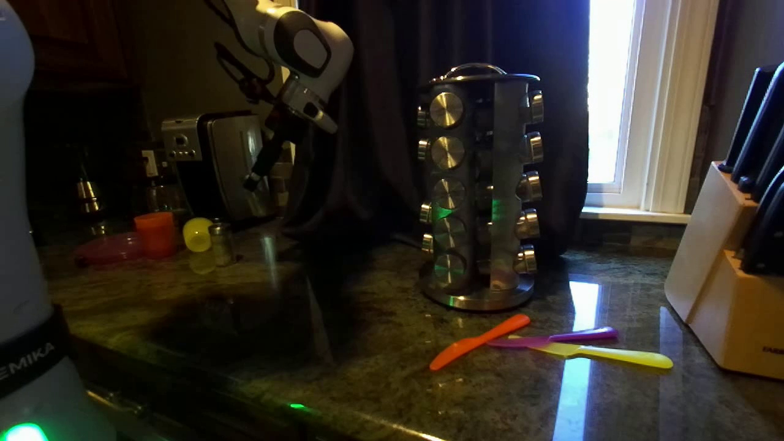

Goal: Remove one bottle from the holder, then place it on the counter

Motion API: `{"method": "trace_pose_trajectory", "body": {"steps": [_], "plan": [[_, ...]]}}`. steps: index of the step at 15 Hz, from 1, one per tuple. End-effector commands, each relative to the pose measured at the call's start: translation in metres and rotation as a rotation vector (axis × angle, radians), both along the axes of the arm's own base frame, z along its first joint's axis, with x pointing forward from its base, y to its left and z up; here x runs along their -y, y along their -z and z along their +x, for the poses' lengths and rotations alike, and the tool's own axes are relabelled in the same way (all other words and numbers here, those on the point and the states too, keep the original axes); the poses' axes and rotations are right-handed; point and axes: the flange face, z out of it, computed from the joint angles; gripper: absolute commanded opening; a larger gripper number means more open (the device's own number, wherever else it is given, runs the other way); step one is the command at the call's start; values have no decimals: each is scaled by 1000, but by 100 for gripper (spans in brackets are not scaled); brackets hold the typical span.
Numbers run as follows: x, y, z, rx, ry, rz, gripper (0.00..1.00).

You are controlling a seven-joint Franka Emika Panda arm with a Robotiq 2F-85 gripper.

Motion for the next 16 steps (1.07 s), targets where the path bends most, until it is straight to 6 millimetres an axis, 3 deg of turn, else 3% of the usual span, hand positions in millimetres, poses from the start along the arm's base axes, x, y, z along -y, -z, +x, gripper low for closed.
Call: {"method": "trace_pose_trajectory", "body": {"steps": [1, 8, 16], "plan": [[-18, 12, -1, -15, -61, 116, 25], [-58, 40, -20, -135, -296, 230, 25], [-53, 56, -18, -149, -348, 129, 25]]}}
